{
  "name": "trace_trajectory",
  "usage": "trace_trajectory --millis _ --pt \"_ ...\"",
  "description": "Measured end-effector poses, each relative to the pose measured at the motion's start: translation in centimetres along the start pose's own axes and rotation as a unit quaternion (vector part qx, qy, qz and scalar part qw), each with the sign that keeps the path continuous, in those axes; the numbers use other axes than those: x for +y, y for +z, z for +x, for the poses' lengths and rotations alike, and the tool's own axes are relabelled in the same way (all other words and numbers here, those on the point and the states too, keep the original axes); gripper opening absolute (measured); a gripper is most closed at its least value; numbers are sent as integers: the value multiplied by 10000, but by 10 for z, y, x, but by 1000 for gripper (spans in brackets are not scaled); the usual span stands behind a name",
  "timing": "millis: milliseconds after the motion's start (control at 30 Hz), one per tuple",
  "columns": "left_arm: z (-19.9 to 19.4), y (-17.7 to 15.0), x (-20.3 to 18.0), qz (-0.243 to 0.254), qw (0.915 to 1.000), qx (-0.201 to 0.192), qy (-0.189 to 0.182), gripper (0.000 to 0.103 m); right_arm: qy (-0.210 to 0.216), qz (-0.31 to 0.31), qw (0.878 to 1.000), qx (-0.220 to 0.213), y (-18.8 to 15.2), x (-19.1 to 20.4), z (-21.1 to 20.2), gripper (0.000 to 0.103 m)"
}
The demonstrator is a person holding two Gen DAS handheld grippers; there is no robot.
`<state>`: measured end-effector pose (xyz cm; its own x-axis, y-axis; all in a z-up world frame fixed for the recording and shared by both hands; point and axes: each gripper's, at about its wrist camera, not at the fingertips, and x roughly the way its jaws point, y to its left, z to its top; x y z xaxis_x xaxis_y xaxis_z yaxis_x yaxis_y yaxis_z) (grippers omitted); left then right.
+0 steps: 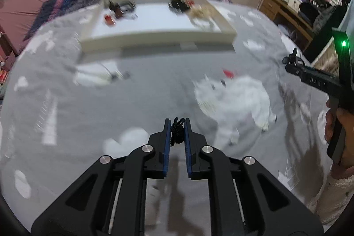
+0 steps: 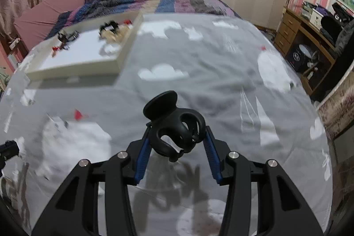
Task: Organize jewelry
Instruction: 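Carry both items into the white tray and lower them down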
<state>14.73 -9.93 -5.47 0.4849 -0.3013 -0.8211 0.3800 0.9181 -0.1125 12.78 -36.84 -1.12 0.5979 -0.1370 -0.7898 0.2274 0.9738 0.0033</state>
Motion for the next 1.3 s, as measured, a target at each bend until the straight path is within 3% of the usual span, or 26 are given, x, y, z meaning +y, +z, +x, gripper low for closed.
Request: trace_trajectory --millis 333,533,700,867,1033,1300 --pt "-18 97 69 -18 9978 -579 327 10 375 -173 9980 -470 85 67 -11 46" --pt "18 153 93 -6 9982 -560 213 10 672 -279 9968 -316 134 107 23 46" --pt "63 189 106 -109 9992 -343 147 10 769 -340 9965 -34 154 129 66 46" --pt "100 208 112 -242 9995 -139 158 10 837 -232 9960 218 160 142 103 46" --pt "136 217 115 -326 9986 52 417 10 704 -121 9969 341 171 148 132 46" --pt "155 215 122 -371 9974 152 607 10 532 -140 9976 418 169 150 155 46"
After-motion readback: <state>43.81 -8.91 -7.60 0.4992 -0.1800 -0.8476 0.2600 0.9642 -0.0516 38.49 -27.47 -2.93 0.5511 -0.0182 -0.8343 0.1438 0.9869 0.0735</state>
